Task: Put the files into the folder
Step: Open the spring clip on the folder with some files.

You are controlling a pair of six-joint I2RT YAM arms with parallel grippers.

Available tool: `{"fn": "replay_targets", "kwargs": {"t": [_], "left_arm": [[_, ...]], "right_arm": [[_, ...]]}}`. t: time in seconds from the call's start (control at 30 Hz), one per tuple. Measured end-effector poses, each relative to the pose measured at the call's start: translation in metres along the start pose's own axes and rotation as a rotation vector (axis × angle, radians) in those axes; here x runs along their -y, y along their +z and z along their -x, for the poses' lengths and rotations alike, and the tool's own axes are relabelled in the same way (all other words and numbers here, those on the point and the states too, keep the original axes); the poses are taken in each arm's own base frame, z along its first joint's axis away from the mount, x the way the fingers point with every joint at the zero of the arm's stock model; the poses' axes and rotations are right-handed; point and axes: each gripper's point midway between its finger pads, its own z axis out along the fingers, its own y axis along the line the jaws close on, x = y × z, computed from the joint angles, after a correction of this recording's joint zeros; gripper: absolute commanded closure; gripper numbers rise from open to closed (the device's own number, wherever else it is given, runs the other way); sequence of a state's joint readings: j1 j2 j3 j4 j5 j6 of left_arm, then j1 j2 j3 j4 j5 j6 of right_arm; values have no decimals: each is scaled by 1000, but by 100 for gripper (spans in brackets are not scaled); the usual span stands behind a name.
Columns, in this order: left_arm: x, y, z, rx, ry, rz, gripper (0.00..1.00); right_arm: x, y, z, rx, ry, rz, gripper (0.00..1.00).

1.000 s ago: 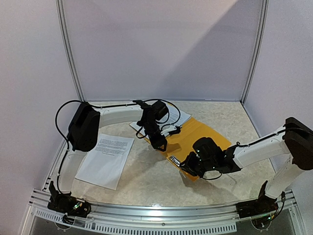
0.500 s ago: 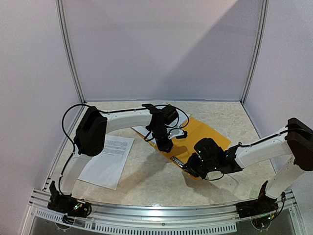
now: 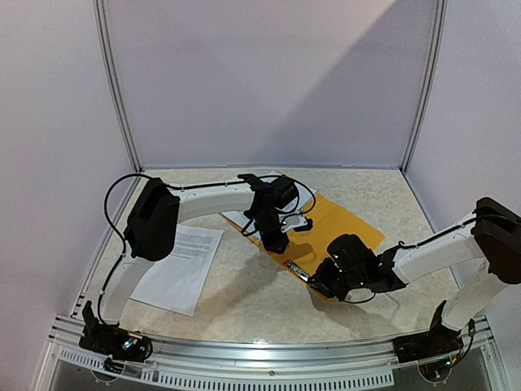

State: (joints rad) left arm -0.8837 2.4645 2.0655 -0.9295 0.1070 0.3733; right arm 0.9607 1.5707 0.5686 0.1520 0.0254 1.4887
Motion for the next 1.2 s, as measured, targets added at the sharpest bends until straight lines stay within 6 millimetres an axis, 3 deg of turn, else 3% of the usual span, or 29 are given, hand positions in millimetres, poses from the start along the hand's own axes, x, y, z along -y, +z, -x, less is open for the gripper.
{"fn": "replay_targets", "kwargs": {"t": [0.4, 1.2], "left_arm": [[1, 0, 2, 16, -5, -7, 72], [1, 1, 4, 28, -8, -14, 73]], "right_arm": [[-5, 0, 0, 4, 16, 54, 95], [-3, 4, -1, -14, 51, 86, 100]]}}
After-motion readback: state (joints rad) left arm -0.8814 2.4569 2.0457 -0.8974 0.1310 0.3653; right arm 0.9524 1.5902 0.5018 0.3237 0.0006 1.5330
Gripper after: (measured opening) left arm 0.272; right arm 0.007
